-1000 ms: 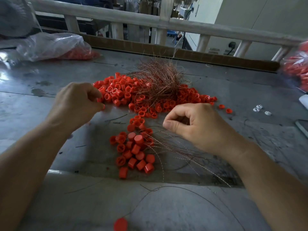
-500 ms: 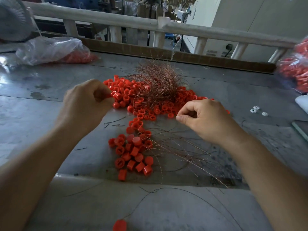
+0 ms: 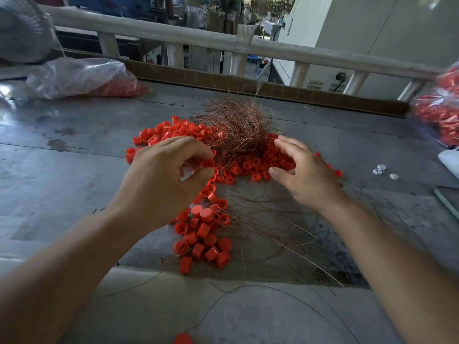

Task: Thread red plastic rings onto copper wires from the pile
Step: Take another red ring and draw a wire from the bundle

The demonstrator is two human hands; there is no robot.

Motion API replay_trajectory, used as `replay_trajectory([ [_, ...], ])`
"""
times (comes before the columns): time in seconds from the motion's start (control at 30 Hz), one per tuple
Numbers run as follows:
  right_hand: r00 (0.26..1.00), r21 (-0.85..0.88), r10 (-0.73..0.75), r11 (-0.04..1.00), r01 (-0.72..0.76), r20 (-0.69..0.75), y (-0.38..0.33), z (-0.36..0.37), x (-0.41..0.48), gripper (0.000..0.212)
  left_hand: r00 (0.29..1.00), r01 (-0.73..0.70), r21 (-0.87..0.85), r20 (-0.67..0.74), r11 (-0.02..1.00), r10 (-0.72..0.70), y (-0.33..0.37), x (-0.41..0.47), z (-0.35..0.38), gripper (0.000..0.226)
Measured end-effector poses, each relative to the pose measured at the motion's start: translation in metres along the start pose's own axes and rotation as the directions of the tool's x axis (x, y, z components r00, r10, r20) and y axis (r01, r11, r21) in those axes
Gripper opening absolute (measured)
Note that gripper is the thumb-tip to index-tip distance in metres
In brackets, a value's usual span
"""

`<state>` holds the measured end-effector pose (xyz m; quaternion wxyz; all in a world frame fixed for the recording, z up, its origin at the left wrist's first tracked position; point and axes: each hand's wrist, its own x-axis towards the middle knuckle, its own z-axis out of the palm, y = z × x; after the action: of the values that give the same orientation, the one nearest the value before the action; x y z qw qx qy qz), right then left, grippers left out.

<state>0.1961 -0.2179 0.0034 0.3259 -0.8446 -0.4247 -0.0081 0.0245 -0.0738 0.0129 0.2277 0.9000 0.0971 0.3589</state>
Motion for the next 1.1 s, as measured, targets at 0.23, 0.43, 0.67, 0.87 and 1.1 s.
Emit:
replay_trajectory([
  [0.23,0.999,0.044,0.016,0.999,-0.015,-0.041,0.0,0.0,0.0,0.048,1.0,-0.017,0.011,0.002,1.0,0.017,0.0,-0.001,0.001,0.018],
  [0.43,0.999,0.014,-0.028,1.0,0.027,0.024,0.004,0.005,0.003,0.054,1.0,-0.029,0.022,0.011,0.999,0.028,-0.003,-0.002,0.002,0.016],
  [0.67,0.988,0.145,-0.017,0.989,0.039,-0.151,-0.001,0.003,0.0,0.034,0.999,-0.028,0.004,0.025,1.0,0.028,-0.003,-0.001,0.003,0.018],
  [0.87,0.924,0.174,0.007,0.983,0.065,-0.383,-0.005,-0.006,-0.003,0.017,0.999,-0.048,0.019,0.025,0.999,0.047,-0.002,-0.002,0.002,0.018],
  [1.1,0.999,-0.078,0.042,0.996,-0.043,-0.019,0.001,0.0,-0.003,0.007,0.999,-0.029,0.014,0.036,0.999,0.029,-0.003,-0.002,0.001,0.018],
])
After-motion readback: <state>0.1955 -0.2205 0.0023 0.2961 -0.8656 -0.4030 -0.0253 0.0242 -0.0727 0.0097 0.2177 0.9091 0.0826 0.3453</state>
